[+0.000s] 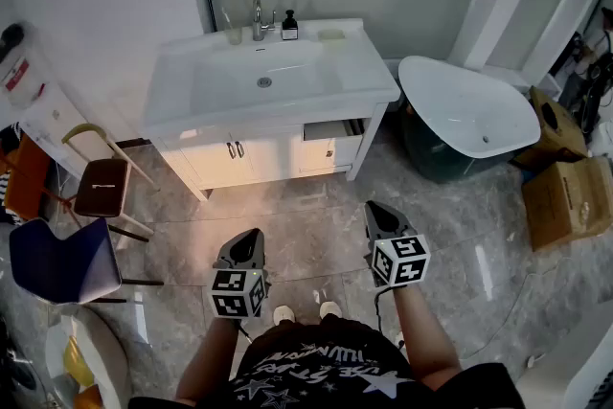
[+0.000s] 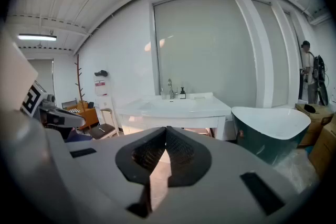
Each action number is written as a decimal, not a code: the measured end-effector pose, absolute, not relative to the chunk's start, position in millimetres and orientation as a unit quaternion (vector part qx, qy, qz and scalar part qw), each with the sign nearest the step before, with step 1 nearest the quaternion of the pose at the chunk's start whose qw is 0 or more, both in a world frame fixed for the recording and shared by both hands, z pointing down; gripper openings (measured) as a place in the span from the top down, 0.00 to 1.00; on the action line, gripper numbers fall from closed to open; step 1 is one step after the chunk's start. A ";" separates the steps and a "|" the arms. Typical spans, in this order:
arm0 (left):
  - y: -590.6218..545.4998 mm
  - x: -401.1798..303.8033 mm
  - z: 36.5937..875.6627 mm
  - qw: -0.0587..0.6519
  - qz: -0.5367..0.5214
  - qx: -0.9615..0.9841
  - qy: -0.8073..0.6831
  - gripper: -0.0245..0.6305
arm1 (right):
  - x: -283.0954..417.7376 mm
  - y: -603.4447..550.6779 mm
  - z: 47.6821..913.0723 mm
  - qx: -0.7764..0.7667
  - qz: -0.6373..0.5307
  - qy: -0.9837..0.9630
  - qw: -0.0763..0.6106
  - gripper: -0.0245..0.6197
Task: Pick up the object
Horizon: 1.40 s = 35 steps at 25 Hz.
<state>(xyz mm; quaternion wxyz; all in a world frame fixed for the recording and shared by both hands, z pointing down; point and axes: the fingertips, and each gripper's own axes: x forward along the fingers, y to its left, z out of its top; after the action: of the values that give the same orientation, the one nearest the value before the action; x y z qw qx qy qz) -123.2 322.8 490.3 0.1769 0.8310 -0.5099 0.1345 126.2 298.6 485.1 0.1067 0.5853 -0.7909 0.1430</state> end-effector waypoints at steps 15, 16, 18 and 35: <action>332.1 -155.8 516.7 0.203 0.150 0.831 -0.495 0.94 | 94.8 307.0 500.9 0.599 0.156 -0.777 0.115 0.94; 335.0 -159.0 520.8 0.208 0.151 0.831 -0.493 0.94 | 92.4 307.6 502.3 0.604 0.158 -0.774 0.110 0.94; 340.0 -165.8 527.5 0.216 0.151 0.833 -0.487 0.94 | 88.1 309.9 503.8 0.614 0.161 -0.767 0.097 0.94; 303.8 -182.2 524.2 0.204 0.150 0.832 -0.494 0.94 | 75.2 267.1 531.4 0.590 0.204 -0.776 0.086 0.55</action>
<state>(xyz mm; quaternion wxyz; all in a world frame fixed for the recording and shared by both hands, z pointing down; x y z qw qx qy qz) -182.2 303.8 524.2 0.2044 0.8315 -0.4941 0.1505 75.2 267.1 531.4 0.0857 0.5900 -0.7764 0.2045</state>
